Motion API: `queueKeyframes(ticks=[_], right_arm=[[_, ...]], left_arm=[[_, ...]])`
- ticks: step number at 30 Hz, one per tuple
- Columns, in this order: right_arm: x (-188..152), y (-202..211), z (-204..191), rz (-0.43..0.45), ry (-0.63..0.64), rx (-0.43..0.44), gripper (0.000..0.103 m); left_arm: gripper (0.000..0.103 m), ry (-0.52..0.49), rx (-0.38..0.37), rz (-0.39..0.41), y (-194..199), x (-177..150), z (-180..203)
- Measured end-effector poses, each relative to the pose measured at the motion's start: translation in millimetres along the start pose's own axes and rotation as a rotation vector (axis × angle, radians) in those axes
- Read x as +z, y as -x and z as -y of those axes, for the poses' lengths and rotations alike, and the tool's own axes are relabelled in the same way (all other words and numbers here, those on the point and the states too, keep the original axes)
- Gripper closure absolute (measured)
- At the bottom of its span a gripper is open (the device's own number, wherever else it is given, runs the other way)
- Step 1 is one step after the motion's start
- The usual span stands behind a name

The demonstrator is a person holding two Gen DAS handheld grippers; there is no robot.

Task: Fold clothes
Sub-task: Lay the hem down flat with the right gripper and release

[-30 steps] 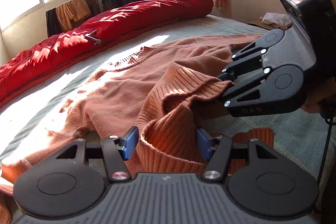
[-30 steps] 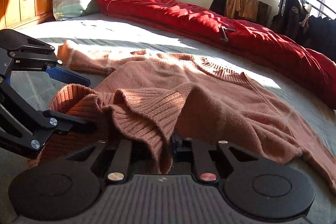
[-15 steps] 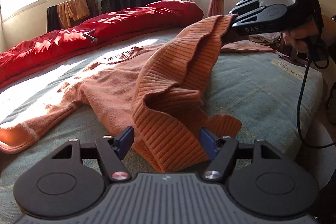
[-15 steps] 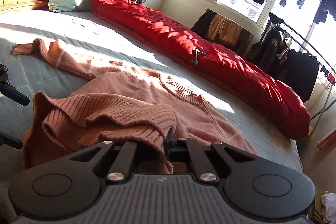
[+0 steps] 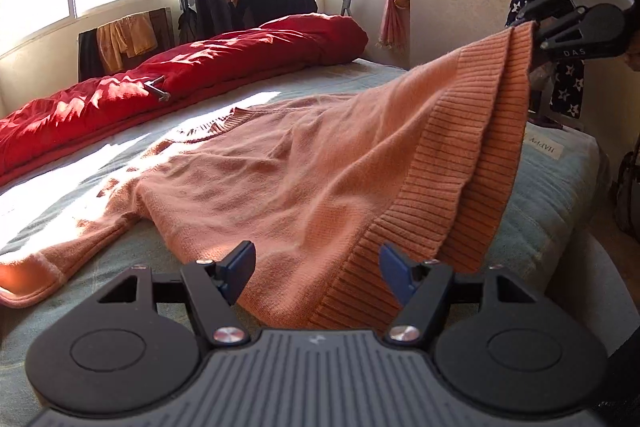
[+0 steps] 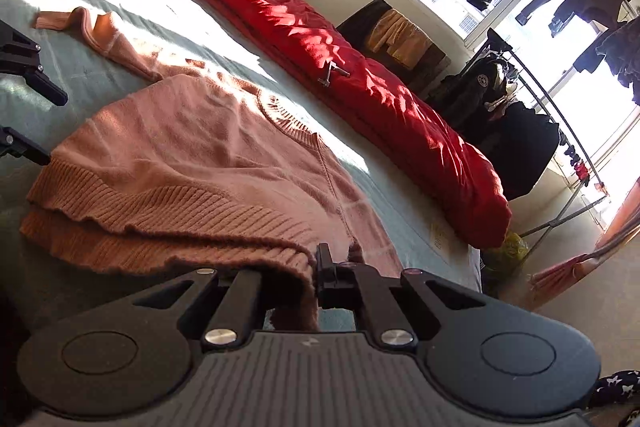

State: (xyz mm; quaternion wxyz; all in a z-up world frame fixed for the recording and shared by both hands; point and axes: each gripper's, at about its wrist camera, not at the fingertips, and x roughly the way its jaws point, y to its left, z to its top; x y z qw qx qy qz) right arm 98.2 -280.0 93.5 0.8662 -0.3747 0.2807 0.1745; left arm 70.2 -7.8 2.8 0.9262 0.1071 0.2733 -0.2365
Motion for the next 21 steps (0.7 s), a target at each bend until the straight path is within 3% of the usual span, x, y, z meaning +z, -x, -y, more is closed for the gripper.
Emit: queueKeyframes(ticks=[4, 9, 13, 21], right_arm=[[-27.6, -16.8, -17.7, -0.16, 0.047, 0.069, 0.095], [-50.9, -32.4, -40.9, -0.279, 0.087, 0.152, 0.095], [-45.2, -22.3, -44.7, -0.259, 0.102, 0.146, 0.088], [-26.9, -1.9, -44.1, -0.214, 0.133, 0.134, 0.087]], left_arm=[[0.033, -0.007, 0.003, -0.012, -0.2, -1.3, 3.2], [0.033, -0.009, 0.019, -0.047, -1.6, -3.9, 3.7], [0.03, -0.014, 0.028, -0.062, -0.3, -6.6, 4.0], [0.029, 0.014, 0.056, -0.145, -5.9, -11.3, 1.7]])
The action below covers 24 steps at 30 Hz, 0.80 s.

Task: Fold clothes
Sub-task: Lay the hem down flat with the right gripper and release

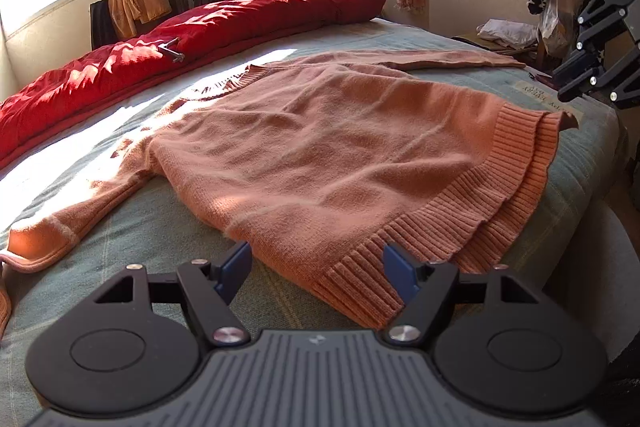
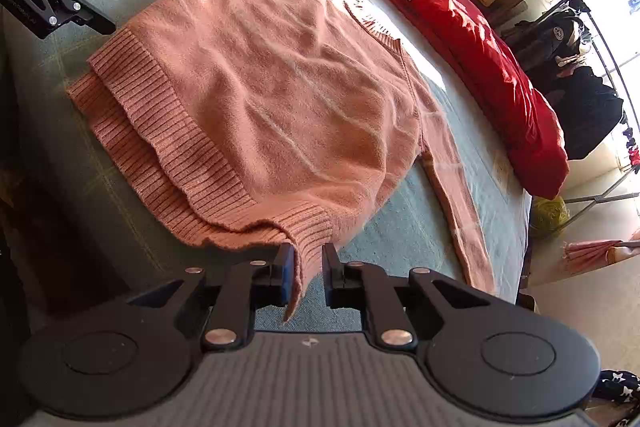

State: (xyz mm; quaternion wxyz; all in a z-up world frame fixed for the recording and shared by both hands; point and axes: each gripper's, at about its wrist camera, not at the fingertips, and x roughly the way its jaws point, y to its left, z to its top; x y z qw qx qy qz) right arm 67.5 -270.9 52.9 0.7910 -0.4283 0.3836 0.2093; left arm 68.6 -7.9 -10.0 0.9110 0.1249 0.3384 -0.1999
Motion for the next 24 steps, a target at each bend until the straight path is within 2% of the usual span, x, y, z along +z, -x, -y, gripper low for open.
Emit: queueKeyframes(ticks=[3, 10, 14, 22, 24], right_arm=[[5.7, 6.3, -1.5, 0.012, 0.008, 0.021, 0.087], [32.0, 3.0, -12.2, 0.061, -0.035, 0.165, 0.082], [60.9, -11.5, -33.0, 0.107, -0.029, 0.24, 0.071], [133.7, -41.7, -89.3, 0.192, -0.023, 0.361, 0.047], [150.4, -49.0, -100.6, 0.201, -0.044, 0.395, 0.033]], left_arm=[[0.029, 0.01, -0.018, -0.015, -0.6, -2.6, 0.5], [0.029, 0.012, -0.04, -0.012, 4.4, -7.9, 6.3], [0.029, 0.064, -0.009, 0.007, 13.2, -12.8, -3.5], [0.027, 0.182, 0.064, -0.017, 26.3, -32.3, -29.9], [0.027, 0.209, 0.074, -0.018, 28.6, -36.6, -34.8]])
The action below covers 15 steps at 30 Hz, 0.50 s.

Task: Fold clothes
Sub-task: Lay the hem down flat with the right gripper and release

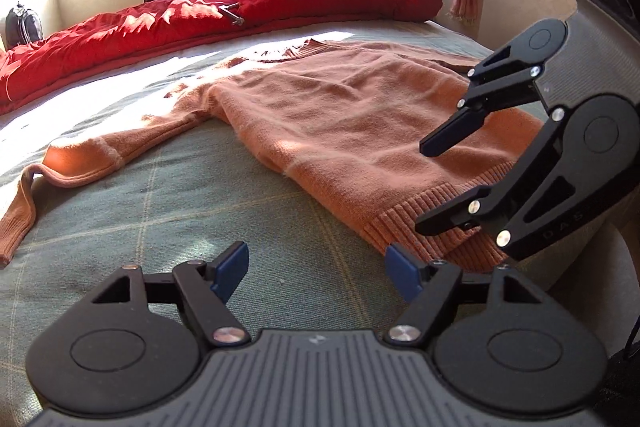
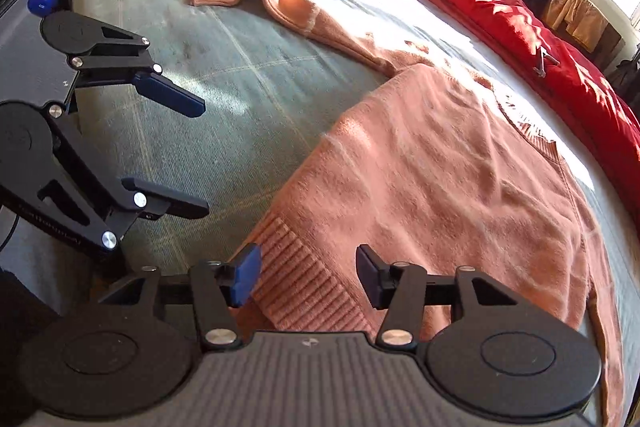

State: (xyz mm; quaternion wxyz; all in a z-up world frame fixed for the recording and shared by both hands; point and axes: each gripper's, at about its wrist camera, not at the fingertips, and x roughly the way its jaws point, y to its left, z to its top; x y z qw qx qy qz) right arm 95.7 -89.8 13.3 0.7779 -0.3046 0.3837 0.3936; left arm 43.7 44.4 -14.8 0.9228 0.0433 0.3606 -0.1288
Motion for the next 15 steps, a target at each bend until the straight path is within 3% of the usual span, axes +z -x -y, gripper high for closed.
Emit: queueKeyframes(ticks=[6, 10, 15], right_arm=[[13.4, -37.8, -7.1, -0.021, -0.037, -0.01, 0.029], [3.1, -50.1, -2.7, -0.04, 0.028, -0.146, 0.029], [-3.0, -22.0, 34.0, 0.014, -0.024, -0.258, 0.029]], left_arm=[[0.025, 0.046, 0.029, -0.01, -0.4, -5.9, -10.8], [0.025, 0.052, 0.025, -0.017, -3.5, -6.9, -13.3], [0.024, 0.037, 0.017, -0.038, -12.8, -5.4, -7.9]])
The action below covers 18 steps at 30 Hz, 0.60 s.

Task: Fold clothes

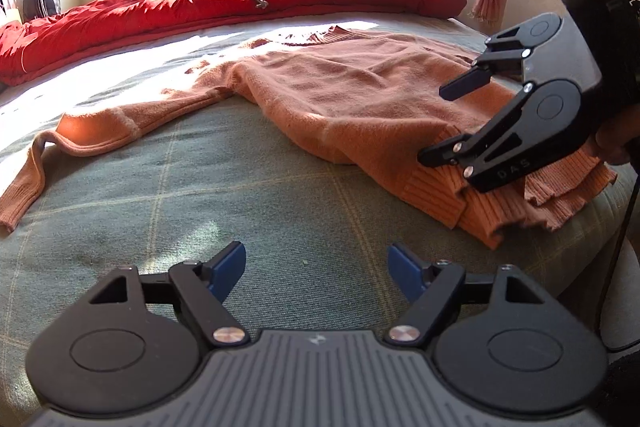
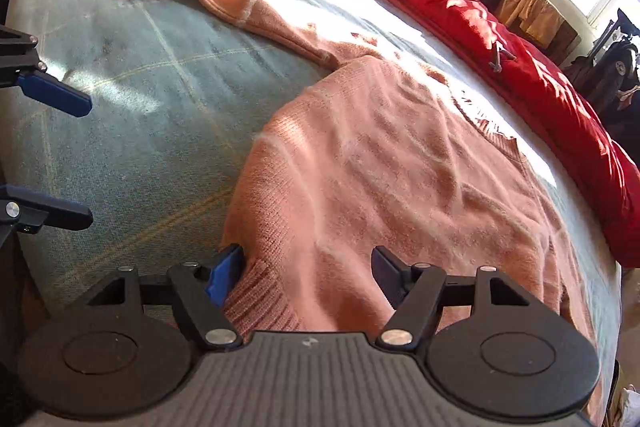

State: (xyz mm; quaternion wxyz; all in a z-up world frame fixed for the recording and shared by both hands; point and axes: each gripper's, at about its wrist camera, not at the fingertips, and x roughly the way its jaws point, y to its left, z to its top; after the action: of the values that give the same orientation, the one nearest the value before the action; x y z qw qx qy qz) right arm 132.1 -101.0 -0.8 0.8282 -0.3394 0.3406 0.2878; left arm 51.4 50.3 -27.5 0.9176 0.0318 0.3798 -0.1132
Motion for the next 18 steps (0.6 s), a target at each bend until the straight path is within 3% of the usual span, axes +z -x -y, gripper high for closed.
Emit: queueKeyframes(ticks=[4, 9, 13, 18], right_arm=[[-18.3, -13.6, 48.2, -0.055, -0.069, -0.124, 0.029], [-54.1, -41.8, 92.2, -0.125, -0.247, -0.083, 0.029], [-60.2, -26.0, 96.8, -0.054, -0.315, -0.056, 0.029], [-48.3, 19.9, 71.1, 0.123, -0.224, 0.051, 0.03]], left_arm=[[0.024, -0.02, -0.015, -0.015, -7.2, 3.4, 8.9], [0.024, -0.06, -0.035, -0.026, -13.0, 7.4, 22.0], [0.024, -0.078, -0.038, -0.036, -16.0, 9.1, 28.1], [0.024, -0.086, -0.034, -0.048, -20.2, 10.5, 31.4]])
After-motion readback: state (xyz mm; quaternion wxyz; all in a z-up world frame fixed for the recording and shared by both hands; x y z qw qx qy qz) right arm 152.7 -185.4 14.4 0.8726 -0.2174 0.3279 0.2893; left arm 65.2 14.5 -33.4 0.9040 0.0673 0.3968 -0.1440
